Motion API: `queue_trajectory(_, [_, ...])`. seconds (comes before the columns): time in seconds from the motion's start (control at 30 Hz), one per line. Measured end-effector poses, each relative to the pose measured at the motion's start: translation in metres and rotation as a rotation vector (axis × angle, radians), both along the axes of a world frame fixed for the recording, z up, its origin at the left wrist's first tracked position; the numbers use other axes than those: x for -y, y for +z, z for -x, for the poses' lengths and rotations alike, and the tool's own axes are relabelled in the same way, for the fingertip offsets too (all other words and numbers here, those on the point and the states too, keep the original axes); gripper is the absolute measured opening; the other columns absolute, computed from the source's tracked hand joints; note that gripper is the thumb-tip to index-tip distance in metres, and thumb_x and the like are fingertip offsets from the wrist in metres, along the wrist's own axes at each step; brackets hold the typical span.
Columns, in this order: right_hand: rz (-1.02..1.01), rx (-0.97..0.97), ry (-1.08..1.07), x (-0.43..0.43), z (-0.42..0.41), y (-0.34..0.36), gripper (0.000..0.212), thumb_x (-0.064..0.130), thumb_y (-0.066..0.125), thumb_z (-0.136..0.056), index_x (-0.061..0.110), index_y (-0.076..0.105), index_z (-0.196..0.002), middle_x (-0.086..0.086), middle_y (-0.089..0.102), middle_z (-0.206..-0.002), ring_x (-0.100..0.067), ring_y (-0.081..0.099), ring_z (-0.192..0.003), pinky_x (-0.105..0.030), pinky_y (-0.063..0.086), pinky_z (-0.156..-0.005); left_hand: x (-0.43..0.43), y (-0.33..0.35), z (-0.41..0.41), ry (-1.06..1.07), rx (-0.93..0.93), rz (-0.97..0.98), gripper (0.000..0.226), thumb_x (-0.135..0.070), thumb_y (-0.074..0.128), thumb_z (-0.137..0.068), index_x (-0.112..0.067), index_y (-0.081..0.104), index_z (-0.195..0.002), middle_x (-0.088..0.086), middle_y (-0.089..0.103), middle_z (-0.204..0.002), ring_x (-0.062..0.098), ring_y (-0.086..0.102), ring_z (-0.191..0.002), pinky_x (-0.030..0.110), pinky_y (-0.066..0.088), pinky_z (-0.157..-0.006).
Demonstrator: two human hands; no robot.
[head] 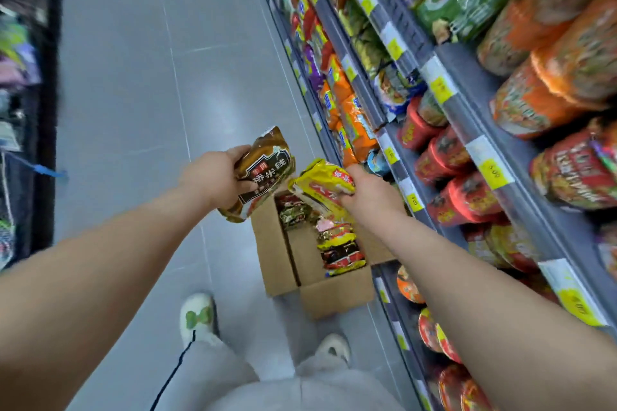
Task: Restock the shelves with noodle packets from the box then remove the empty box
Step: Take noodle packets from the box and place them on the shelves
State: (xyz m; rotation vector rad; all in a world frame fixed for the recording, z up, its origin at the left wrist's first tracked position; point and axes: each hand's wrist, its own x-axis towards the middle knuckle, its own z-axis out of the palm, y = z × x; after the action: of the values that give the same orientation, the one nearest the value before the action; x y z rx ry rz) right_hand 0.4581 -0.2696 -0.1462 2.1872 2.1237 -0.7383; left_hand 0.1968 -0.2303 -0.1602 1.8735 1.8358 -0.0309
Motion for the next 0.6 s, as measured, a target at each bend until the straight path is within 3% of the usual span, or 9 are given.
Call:
queue_trajectory(0.13, [-0.084, 0.024, -0.051, -0.033, 0.071, 0.026, 0.033, 0.031, 0.058, -0.089, 0.024, 0.044, -0.118, -0.008, 0.064, -0.102, -0.033, 0.061, -0.091, -0.037, 0.048, -0.066, -0.03, 0.029, 0.071, 0.058, 0.087, -0.069, 0.073, -0.038, 0.075, -0.076, -0.034, 0.04, -0.141, 0.002, 0.065, -0.12, 0.028, 0.059, -0.108, 0.034, 0.05, -0.085])
queue_trajectory(0.23, [-0.162, 0.035, -0.082, -0.056, 0.142, 0.05, 0.038, 0.031, 0.058, -0.09, 0.023, 0.044, -0.124, -0.007, 0.065, -0.107, -0.032, 0.061, -0.095, -0.037, 0.047, -0.068, -0.054, 0.047, 0.144, 0.129, 0.25, -0.089, 0.072, -0.036, 0.078, -0.074, -0.032, 0.045, -0.137, 0.002, 0.066, -0.118, 0.025, 0.061, -0.106, 0.034, 0.05, -0.087])
queue_trajectory(0.37, [-0.253, 0.002, -0.137, -0.081, 0.209, 0.075, 0.031, 0.029, 0.057, -0.091, 0.018, 0.046, -0.117, -0.009, 0.064, -0.102, -0.033, 0.06, -0.092, -0.035, 0.042, -0.063, -0.083, 0.07, 0.213, 0.152, 0.303, -0.128, 0.069, -0.039, 0.077, -0.073, -0.037, 0.047, -0.135, -0.006, 0.065, -0.112, 0.02, 0.06, -0.103, 0.027, 0.046, -0.08])
queue_trajectory(0.6, [-0.376, 0.037, -0.202, -0.148, 0.267, 0.105, 0.029, 0.028, 0.057, -0.091, 0.022, 0.047, -0.118, -0.006, 0.066, -0.1, -0.032, 0.061, -0.089, -0.036, 0.046, -0.064, -0.169, 0.1, 0.262, 0.168, 0.467, -0.169, 0.064, -0.043, 0.077, -0.071, -0.039, 0.051, -0.129, -0.007, 0.067, -0.11, 0.02, 0.065, -0.096, 0.041, 0.055, -0.084])
